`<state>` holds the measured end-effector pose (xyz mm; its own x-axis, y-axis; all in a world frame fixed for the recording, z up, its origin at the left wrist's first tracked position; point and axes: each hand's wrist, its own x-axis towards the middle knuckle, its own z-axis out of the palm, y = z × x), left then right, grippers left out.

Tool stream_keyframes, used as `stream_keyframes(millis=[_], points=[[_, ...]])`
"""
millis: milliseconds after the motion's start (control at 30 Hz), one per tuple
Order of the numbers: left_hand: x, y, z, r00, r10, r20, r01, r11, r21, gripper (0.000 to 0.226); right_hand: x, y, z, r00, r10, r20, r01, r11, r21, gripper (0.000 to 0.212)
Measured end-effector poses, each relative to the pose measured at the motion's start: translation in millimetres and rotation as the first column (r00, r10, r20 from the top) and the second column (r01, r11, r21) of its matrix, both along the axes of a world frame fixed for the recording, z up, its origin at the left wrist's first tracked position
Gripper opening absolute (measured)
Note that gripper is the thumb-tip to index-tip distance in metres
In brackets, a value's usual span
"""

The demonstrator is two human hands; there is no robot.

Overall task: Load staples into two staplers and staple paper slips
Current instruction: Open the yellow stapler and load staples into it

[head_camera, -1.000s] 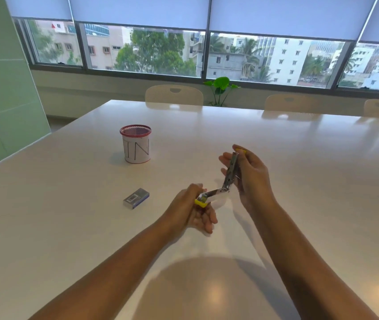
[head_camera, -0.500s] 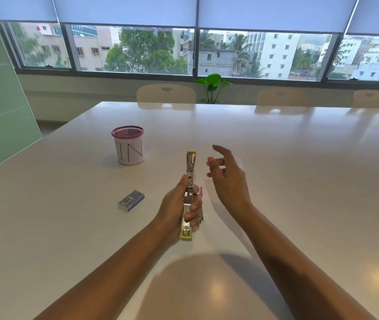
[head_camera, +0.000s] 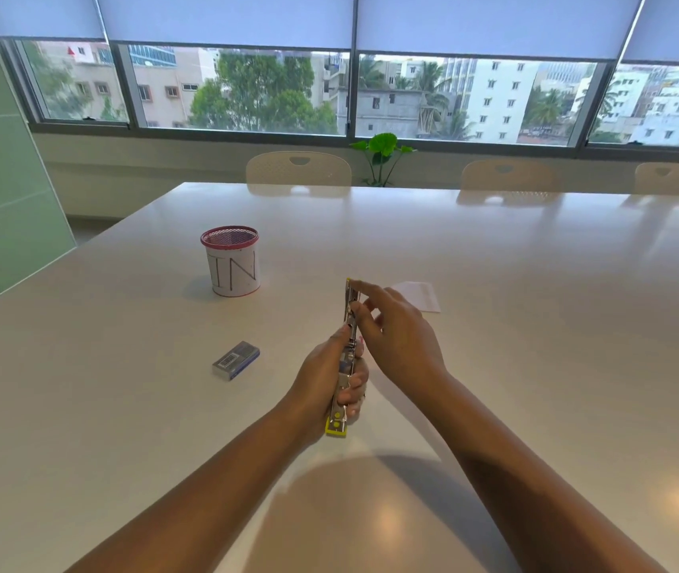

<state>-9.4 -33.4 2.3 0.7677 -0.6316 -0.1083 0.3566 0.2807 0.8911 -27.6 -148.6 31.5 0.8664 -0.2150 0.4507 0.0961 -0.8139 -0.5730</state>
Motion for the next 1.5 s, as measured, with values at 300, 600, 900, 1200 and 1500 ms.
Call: stream_keyframes(millis=[300, 600, 900, 1200, 1500], points=[[3, -1, -4, 1.0, -0.019, 0.005, 0.019, 1.0, 0.019, 0.045, -3, 4, 2, 0.999, -0.054, -0.004, 0.054, 0.998, -0.035, 0.035], [7, 0, -6, 0.999, -0.046, -0.011, 0.046, 0.999, 0.014, 0.048, -4, 6, 4, 0.998, -0.063, -0.021, 0.062, 0.998, -0.017, 0.036], [5, -1, -7, 0.999, -0.051, -0.01, 0.052, 0.996, 0.078, 0.051, -7, 7, 7, 0.994, -0.106, -0.024, 0.104, 0.993, -0.062, 0.035], [8, 1, -8, 0.997, -0.076, -0.031, 0.078, 0.995, 0.058, 0.058, -6, 7, 5, 0.993, -0.12, -0.005, 0.118, 0.98, -0.163, 0.037], [9, -1, -9, 0.999, -0.048, 0.007, 0.048, 0.997, 0.053, 0.049, -4, 5, 5, 0.989, -0.149, 0.022, 0.15, 0.968, -0.203, 0.04]])
